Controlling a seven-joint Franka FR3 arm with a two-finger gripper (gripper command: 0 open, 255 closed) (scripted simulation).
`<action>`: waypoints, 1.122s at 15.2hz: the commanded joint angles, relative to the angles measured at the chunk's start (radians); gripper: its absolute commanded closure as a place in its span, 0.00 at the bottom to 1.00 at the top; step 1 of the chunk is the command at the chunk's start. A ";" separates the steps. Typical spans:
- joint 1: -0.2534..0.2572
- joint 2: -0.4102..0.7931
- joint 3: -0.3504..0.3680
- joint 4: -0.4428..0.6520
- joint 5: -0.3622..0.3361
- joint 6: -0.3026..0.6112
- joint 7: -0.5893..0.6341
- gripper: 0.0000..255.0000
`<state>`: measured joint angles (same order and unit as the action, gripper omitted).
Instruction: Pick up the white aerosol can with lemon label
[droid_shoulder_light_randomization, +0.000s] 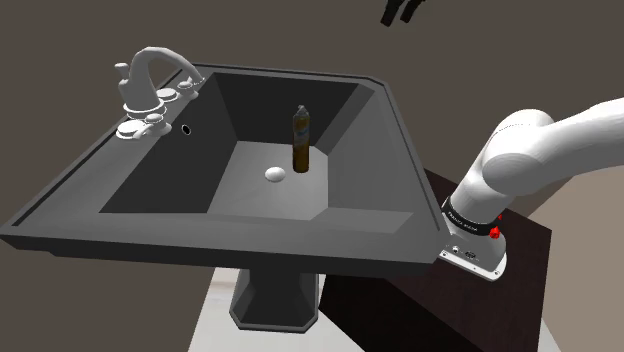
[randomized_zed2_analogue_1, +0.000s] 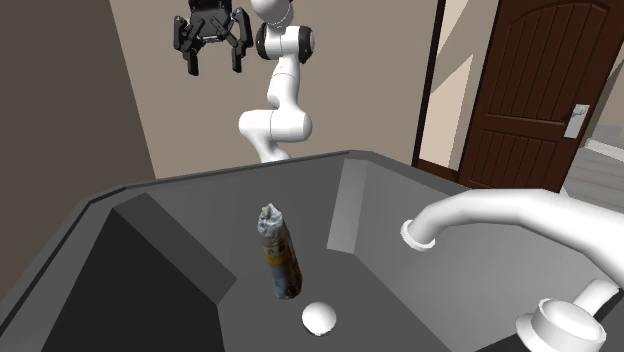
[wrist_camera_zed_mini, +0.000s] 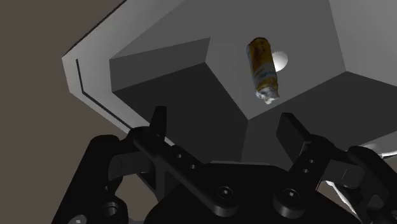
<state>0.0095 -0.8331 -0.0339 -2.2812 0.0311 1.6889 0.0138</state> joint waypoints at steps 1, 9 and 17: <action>0.000 0.000 0.000 0.000 0.000 0.000 0.000 0.00; 0.037 0.239 0.092 0.012 0.021 0.120 0.058 0.00; 0.066 0.511 0.176 0.081 0.016 0.214 0.121 0.00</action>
<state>0.0724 -0.3635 0.1317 -2.2134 0.0493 1.8882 0.1265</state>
